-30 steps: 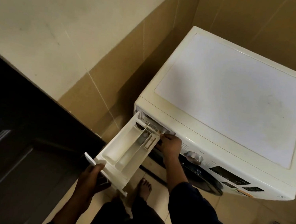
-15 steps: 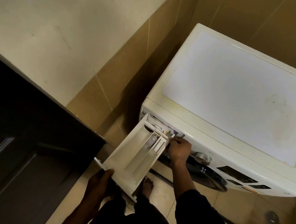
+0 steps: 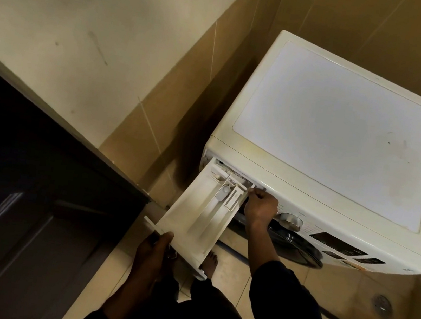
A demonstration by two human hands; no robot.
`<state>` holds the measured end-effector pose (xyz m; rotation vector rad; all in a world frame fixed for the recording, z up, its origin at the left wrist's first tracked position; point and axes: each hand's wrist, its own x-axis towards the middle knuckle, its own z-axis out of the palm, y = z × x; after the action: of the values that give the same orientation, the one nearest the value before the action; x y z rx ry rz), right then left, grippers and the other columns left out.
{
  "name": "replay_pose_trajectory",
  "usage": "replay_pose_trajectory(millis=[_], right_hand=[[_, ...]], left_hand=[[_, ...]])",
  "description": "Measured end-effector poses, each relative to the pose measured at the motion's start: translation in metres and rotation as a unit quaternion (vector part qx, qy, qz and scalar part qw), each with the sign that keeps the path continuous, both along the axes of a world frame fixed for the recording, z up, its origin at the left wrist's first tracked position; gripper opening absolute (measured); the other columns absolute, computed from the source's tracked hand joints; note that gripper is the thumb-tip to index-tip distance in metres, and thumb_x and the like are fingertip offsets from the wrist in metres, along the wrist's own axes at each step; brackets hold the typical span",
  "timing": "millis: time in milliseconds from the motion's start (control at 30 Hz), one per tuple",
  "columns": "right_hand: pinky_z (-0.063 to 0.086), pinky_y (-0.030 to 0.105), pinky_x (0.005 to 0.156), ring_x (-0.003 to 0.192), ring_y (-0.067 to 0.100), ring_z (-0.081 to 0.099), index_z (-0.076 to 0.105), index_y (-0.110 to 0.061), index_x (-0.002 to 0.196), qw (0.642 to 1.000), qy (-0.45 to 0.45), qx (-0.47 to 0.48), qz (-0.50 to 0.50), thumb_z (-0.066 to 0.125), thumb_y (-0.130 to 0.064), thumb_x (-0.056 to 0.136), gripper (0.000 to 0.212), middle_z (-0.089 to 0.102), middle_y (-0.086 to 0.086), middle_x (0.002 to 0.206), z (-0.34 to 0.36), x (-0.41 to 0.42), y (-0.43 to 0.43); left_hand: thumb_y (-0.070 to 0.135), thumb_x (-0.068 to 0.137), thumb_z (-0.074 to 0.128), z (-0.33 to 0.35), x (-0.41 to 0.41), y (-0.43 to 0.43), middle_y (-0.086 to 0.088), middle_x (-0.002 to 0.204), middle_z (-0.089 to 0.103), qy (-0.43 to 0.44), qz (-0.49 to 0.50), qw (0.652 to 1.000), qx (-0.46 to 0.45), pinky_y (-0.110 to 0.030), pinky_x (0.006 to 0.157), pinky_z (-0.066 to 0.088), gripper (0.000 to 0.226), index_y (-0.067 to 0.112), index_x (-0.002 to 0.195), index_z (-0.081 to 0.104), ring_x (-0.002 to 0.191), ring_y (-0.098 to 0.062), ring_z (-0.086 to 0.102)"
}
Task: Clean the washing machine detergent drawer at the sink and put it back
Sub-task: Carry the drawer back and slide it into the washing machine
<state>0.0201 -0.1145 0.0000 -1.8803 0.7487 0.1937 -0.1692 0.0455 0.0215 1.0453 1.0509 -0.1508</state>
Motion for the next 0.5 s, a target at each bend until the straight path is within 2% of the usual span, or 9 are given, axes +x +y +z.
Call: replay_pose_trajectory(millis=[167,267,333,400,500], right_hand=[[0.042,0.024,0.061,0.064,0.018,0.059,0.069,-0.007,0.069,1.0,-0.009,-0.01,-0.012,0.066,-0.016,0.089,0.022,0.068,0.01,0.071,0.002,0.003,-0.001],[0.04,0.024,0.059,0.058,0.015,0.055,0.067,-0.008,0.065,1.0,-0.011,-0.015,-0.011,0.067,-0.02,0.089,0.026,0.063,0.004,0.061,0.003,0.002,-0.001],[0.04,0.024,0.058,0.054,0.014,0.053,0.071,-0.01,0.071,1.0,-0.011,-0.018,0.01,0.066,-0.02,0.089,0.022,0.063,0.004,0.062,0.002,-0.001,-0.003],[0.038,0.02,0.055,0.053,0.012,0.053,0.075,-0.007,0.085,0.999,-0.014,-0.028,0.035,0.064,-0.019,0.09,0.016,0.066,0.006,0.068,0.003,-0.004,-0.005],[0.039,0.017,0.049,0.056,0.01,0.056,0.073,-0.004,0.101,0.997,-0.015,-0.044,0.058,0.063,-0.016,0.091,0.019,0.069,0.005,0.078,0.003,-0.005,-0.008]], left_hand=[[0.018,0.093,0.06,0.005,0.004,-0.008,-0.012,0.111,0.067,-0.009,0.018,0.999,-0.036,-0.039,0.071,0.061,0.024,0.016,0.116,0.059,0.099,-0.033,0.067],[0.019,0.093,0.059,0.003,0.004,-0.011,-0.014,0.113,0.066,-0.003,0.023,0.998,-0.058,-0.042,0.073,0.06,0.024,0.016,0.117,0.057,0.101,-0.035,0.066],[0.021,0.093,0.059,0.001,0.006,-0.014,-0.015,0.114,0.065,0.004,0.023,0.997,-0.067,-0.043,0.074,0.059,0.026,0.015,0.119,0.057,0.102,-0.035,0.066],[0.022,0.093,0.06,-0.001,0.009,-0.016,-0.015,0.114,0.065,0.011,0.026,0.997,-0.065,-0.044,0.075,0.059,0.028,0.015,0.119,0.057,0.102,-0.034,0.066],[0.024,0.092,0.062,-0.004,0.015,-0.013,-0.016,0.117,0.065,0.015,0.035,0.998,-0.058,-0.053,0.089,0.054,0.026,0.016,0.117,0.058,0.104,-0.035,0.065]])
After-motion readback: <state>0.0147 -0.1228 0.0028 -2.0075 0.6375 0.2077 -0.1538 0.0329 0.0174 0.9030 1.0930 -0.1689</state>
